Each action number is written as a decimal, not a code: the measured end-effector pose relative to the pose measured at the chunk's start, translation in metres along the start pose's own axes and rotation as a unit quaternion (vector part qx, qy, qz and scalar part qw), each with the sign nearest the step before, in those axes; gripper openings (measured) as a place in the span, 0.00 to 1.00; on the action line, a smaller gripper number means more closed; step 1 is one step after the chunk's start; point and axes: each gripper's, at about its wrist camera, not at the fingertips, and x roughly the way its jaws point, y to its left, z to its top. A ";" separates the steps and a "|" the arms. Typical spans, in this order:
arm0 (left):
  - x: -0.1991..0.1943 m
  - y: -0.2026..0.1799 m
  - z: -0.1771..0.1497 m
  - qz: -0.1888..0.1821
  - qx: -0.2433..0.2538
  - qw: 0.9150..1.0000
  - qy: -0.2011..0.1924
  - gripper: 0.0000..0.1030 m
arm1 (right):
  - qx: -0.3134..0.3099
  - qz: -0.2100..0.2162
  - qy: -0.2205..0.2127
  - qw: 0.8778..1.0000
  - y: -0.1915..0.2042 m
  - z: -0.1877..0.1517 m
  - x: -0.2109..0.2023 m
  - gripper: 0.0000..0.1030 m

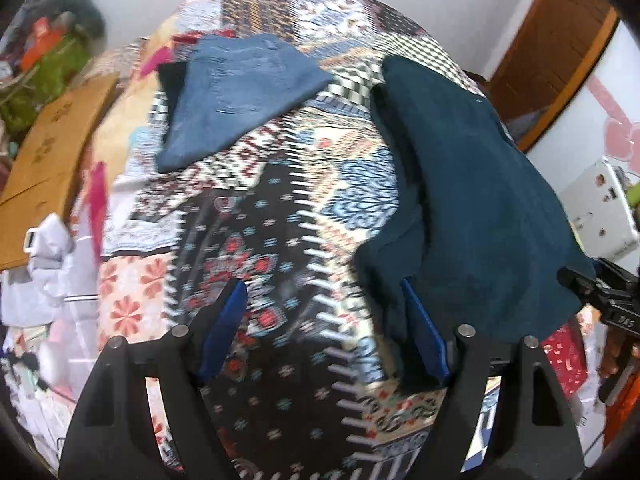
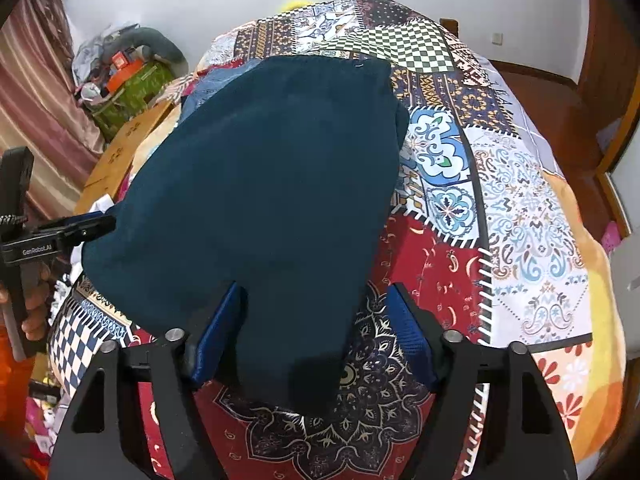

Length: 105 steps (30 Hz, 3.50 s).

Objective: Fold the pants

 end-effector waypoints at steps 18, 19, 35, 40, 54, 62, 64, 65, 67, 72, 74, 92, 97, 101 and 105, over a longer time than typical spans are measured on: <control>-0.036 0.004 0.061 0.008 -0.010 0.999 -0.052 0.73 | -0.015 -0.043 -0.032 0.998 -0.018 0.045 -0.027 0.34; -0.035 -0.004 0.072 0.007 0.000 0.998 -0.059 0.74 | -0.011 -0.042 -0.034 0.998 -0.020 0.049 -0.025 0.37; 0.072 -0.084 0.180 -0.025 0.069 0.997 -0.002 0.80 | 0.005 -0.030 -0.034 0.999 -0.050 0.121 0.044 0.51; 0.115 -0.087 0.197 0.010 0.077 0.997 0.025 0.80 | 0.001 -0.038 -0.031 0.999 -0.061 0.143 0.073 0.51; 0.148 -0.084 0.197 0.039 0.104 0.994 -0.002 0.93 | -0.004 -0.033 -0.026 0.999 -0.074 0.159 0.109 0.18; 0.115 -0.088 0.197 0.028 0.114 0.993 -0.010 0.90 | -0.036 -0.074 -0.035 0.996 -0.063 0.157 0.083 0.16; 0.099 -0.092 0.193 0.018 0.121 0.992 -0.018 0.90 | -0.040 -0.070 -0.036 0.996 -0.060 0.153 0.067 0.17; 0.090 -0.094 0.190 0.014 0.124 0.992 -0.023 0.90 | -0.040 -0.068 -0.035 0.996 -0.059 0.151 0.061 0.22; 0.075 -0.100 0.183 0.010 0.131 0.991 -0.031 0.90 | -0.040 -0.066 -0.040 0.996 -0.056 0.145 0.045 0.37; 0.056 -0.111 0.165 0.000 0.141 0.990 -0.023 0.91 | -0.048 -0.064 -0.065 0.995 -0.041 0.120 0.019 0.68; 0.056 -0.110 0.158 -0.010 0.140 0.990 -0.009 0.92 | -0.046 -0.054 -0.060 0.996 -0.037 0.111 0.017 0.70; 0.136 -0.105 0.158 -0.097 0.105 0.978 0.151 0.99 | 0.110 0.122 0.077 0.983 -0.079 0.093 0.106 0.70; 0.148 -0.105 0.163 -0.136 0.080 0.973 0.167 0.93 | 0.100 0.154 0.096 0.978 -0.078 0.103 0.117 0.61; 0.143 -0.113 0.164 -0.155 0.081 0.972 0.157 0.69 | 0.099 0.155 0.101 0.978 -0.072 0.110 0.119 0.47; 0.132 -0.118 0.162 -0.147 0.099 0.975 0.133 0.54 | 0.078 0.128 0.089 0.985 -0.059 0.114 0.109 0.33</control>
